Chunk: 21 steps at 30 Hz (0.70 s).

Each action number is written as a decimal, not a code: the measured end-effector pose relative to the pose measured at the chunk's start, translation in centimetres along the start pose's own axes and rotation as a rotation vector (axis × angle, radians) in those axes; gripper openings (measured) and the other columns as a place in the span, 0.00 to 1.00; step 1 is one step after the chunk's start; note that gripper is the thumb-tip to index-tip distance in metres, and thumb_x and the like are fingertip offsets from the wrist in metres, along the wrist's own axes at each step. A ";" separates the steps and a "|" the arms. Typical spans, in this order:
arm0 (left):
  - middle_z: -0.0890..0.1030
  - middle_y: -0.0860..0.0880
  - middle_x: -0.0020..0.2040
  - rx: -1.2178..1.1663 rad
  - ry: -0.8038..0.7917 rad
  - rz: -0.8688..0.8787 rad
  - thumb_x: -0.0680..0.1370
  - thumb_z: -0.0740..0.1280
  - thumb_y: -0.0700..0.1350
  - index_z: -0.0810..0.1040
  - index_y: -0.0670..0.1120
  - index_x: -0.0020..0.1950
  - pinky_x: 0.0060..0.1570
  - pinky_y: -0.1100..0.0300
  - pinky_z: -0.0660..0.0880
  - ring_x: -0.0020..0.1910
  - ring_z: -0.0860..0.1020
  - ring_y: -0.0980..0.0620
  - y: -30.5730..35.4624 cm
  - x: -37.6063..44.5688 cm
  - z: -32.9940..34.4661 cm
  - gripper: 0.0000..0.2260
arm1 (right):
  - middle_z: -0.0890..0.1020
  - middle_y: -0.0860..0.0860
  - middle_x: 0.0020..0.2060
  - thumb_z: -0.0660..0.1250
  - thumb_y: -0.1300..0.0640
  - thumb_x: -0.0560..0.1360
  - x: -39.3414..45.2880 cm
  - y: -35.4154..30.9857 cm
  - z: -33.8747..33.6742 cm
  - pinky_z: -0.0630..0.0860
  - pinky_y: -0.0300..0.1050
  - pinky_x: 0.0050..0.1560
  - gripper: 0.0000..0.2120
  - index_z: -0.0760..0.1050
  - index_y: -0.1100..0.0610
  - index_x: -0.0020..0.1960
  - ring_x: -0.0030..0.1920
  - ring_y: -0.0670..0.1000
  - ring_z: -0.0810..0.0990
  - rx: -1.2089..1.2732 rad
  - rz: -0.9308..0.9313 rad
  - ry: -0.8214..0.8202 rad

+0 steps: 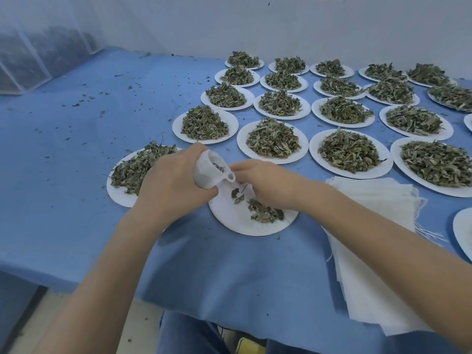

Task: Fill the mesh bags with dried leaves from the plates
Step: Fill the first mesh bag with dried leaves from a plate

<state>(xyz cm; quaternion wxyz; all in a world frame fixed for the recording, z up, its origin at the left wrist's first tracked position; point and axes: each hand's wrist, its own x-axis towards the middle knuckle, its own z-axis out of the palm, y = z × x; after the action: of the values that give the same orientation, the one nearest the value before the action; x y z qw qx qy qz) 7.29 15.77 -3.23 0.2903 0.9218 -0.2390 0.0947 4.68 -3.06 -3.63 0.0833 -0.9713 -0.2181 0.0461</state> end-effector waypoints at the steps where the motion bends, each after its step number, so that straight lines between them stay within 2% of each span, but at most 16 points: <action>1: 0.78 0.54 0.39 0.000 0.001 -0.007 0.64 0.70 0.52 0.71 0.55 0.45 0.40 0.50 0.75 0.40 0.75 0.50 -0.2 0.0 0.0 0.13 | 0.63 0.48 0.73 0.56 0.73 0.74 -0.3 0.1 0.2 0.62 0.40 0.64 0.29 0.67 0.53 0.71 0.71 0.49 0.63 -0.002 -0.020 -0.023; 4: 0.78 0.54 0.39 0.009 0.005 -0.021 0.65 0.72 0.50 0.71 0.57 0.45 0.40 0.50 0.75 0.41 0.76 0.50 -0.5 -0.1 0.1 0.14 | 0.70 0.46 0.69 0.56 0.74 0.71 -2.1 0.6 0.1 0.59 0.29 0.60 0.29 0.73 0.52 0.67 0.68 0.47 0.67 0.036 -0.048 -0.064; 6: 0.78 0.55 0.38 0.003 0.009 -0.032 0.65 0.72 0.50 0.71 0.57 0.46 0.36 0.54 0.74 0.40 0.75 0.51 -0.5 -0.1 0.1 0.14 | 0.76 0.47 0.64 0.56 0.75 0.69 -3.0 0.9 -0.3 0.60 0.25 0.58 0.29 0.78 0.53 0.62 0.65 0.47 0.71 0.094 -0.040 -0.019; 8: 0.77 0.55 0.38 -0.013 0.011 -0.029 0.64 0.70 0.49 0.71 0.56 0.46 0.36 0.58 0.71 0.39 0.74 0.51 -0.4 -0.1 0.1 0.13 | 0.78 0.48 0.61 0.55 0.76 0.68 -2.8 0.9 -0.5 0.67 0.36 0.61 0.30 0.78 0.53 0.61 0.62 0.49 0.74 0.133 -0.018 0.061; 10: 0.77 0.54 0.38 -0.022 0.009 -0.013 0.64 0.69 0.50 0.72 0.55 0.47 0.35 0.58 0.71 0.39 0.74 0.51 -0.1 0.0 0.0 0.14 | 0.76 0.48 0.63 0.54 0.76 0.69 -2.0 0.4 -0.5 0.68 0.43 0.61 0.31 0.75 0.52 0.64 0.63 0.49 0.73 0.104 -0.004 0.083; 13: 0.77 0.54 0.38 -0.021 0.003 -0.011 0.65 0.70 0.48 0.71 0.55 0.46 0.35 0.56 0.71 0.39 0.74 0.50 0.0 0.0 0.0 0.13 | 0.74 0.48 0.66 0.54 0.76 0.69 -1.7 0.1 -0.2 0.67 0.43 0.61 0.31 0.73 0.53 0.67 0.65 0.49 0.71 0.042 -0.029 -0.005; 16: 0.76 0.55 0.37 -0.021 -0.015 -0.012 0.65 0.71 0.47 0.70 0.56 0.45 0.36 0.57 0.71 0.38 0.73 0.53 -0.2 -0.1 0.2 0.13 | 0.78 0.48 0.61 0.56 0.74 0.71 -3.1 0.7 -0.3 0.66 0.36 0.59 0.27 0.76 0.53 0.64 0.62 0.48 0.73 0.089 -0.018 -0.007; 18: 0.76 0.56 0.38 -0.021 -0.030 -0.009 0.65 0.71 0.47 0.70 0.56 0.46 0.36 0.58 0.70 0.38 0.73 0.53 -0.2 -0.2 0.3 0.14 | 0.78 0.48 0.60 0.59 0.67 0.75 -4.0 1.0 -0.5 0.63 0.31 0.56 0.21 0.76 0.52 0.63 0.59 0.47 0.74 0.134 0.022 0.052; 19: 0.76 0.56 0.38 -0.027 -0.034 -0.007 0.65 0.70 0.47 0.70 0.57 0.46 0.35 0.57 0.70 0.39 0.73 0.52 -0.1 -0.2 0.4 0.14 | 0.76 0.48 0.60 0.62 0.59 0.77 -4.3 1.1 -0.6 0.62 0.31 0.55 0.17 0.75 0.50 0.65 0.57 0.46 0.73 0.134 0.063 0.067; 20: 0.76 0.56 0.37 -0.034 -0.037 0.000 0.65 0.69 0.48 0.69 0.57 0.46 0.35 0.57 0.70 0.38 0.73 0.52 0.0 -0.2 0.4 0.14 | 0.73 0.48 0.61 0.63 0.48 0.76 -4.6 1.1 -0.7 0.63 0.33 0.55 0.19 0.71 0.46 0.67 0.55 0.45 0.72 0.129 0.126 0.037; 21: 0.75 0.56 0.37 -0.039 -0.039 0.008 0.65 0.69 0.48 0.69 0.58 0.46 0.34 0.57 0.69 0.38 0.73 0.52 0.1 -0.3 0.4 0.14 | 0.69 0.47 0.61 0.63 0.38 0.73 -4.7 1.2 -0.7 0.64 0.36 0.56 0.26 0.67 0.42 0.69 0.54 0.45 0.69 0.112 0.191 -0.028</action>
<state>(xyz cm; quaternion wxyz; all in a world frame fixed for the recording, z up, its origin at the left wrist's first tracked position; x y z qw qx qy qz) 7.03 15.55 -3.59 0.3029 0.9167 -0.2500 0.0732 1.02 -6.21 -2.89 0.1296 -0.9807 -0.1228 0.0796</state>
